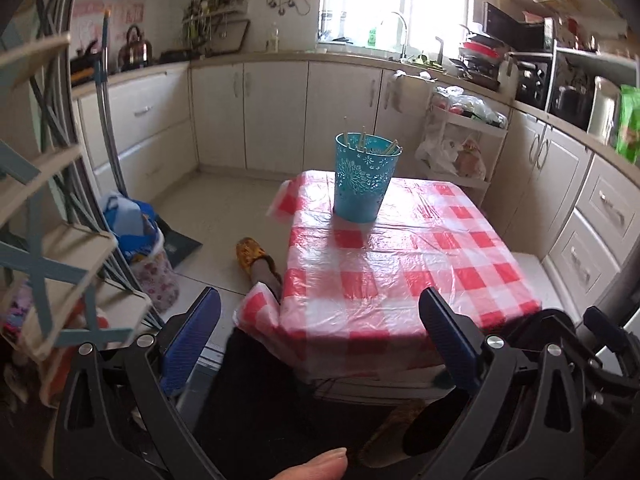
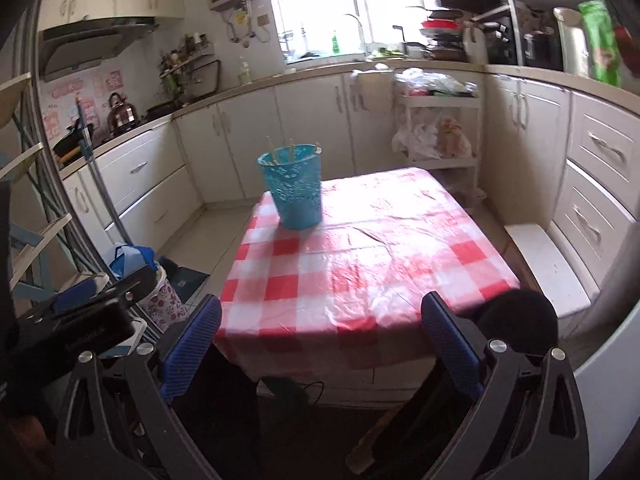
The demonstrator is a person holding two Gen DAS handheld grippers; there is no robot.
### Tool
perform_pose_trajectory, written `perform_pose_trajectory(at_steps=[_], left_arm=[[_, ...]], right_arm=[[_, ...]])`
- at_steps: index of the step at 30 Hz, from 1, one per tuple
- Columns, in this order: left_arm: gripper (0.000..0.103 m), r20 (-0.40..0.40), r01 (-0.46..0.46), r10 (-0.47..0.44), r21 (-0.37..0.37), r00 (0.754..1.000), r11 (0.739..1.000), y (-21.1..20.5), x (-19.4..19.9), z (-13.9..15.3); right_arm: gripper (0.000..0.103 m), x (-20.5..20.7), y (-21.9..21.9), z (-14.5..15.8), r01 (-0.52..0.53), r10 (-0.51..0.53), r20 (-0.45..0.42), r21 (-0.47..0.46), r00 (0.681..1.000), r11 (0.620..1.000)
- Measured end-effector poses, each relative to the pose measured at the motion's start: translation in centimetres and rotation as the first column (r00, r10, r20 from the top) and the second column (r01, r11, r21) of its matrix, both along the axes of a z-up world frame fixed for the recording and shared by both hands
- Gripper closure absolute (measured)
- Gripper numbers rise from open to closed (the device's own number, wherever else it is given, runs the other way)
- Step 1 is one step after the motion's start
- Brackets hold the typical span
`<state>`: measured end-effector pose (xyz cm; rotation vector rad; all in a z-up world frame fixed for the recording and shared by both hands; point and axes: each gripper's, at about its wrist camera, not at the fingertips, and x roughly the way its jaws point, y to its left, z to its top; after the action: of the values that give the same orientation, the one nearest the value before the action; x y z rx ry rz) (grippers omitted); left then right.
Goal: Organize utensils
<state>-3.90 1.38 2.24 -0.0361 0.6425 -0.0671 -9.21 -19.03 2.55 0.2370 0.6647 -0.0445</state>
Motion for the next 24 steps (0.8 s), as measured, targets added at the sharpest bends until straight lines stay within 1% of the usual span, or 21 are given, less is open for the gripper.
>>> perform_pose_trajectory(at_steps=[2,4,9,15,24], left_arm=[[0.008,0.002,0.01,-0.01,-0.003,1.0,1.0,0.0,-0.6,0.4],[0.008,0.007,0.013,-0.013,-0.004,1.0,1.0,0.0,-1.3,0.6],[0.008,0.039,0.02,-0.02,0.013,0.999,1.0,-0.2,-2.5,1.5],[0.008,0.066,0.025,-0.026,0.023,0.997,0.999,0.0,-3.3,2.2],[0.008,0.067,0.026,-0.027,0.023,0.997,0.999,0.0,-3.3,2.3]], right_arm=[[0.007,-0.8,-0.4,0.0,0.007,-0.007,-0.001,0.012,1.0,1.0],[0.007,-1.7,-0.5,0.2,0.005,-0.006,0.017,0.012,1.0,1.0],[0.007,-2.9,-0.2,1.0,-0.011,0.011,0.046,-0.009,0.999,1.0],[0.007,-3.1,0.2,1.3,-0.023,0.025,0.049,-0.026,0.998,0.999],[0.007,-3.2,0.5,1.3,-0.02,0.022,0.056,-0.039,0.998,0.999]])
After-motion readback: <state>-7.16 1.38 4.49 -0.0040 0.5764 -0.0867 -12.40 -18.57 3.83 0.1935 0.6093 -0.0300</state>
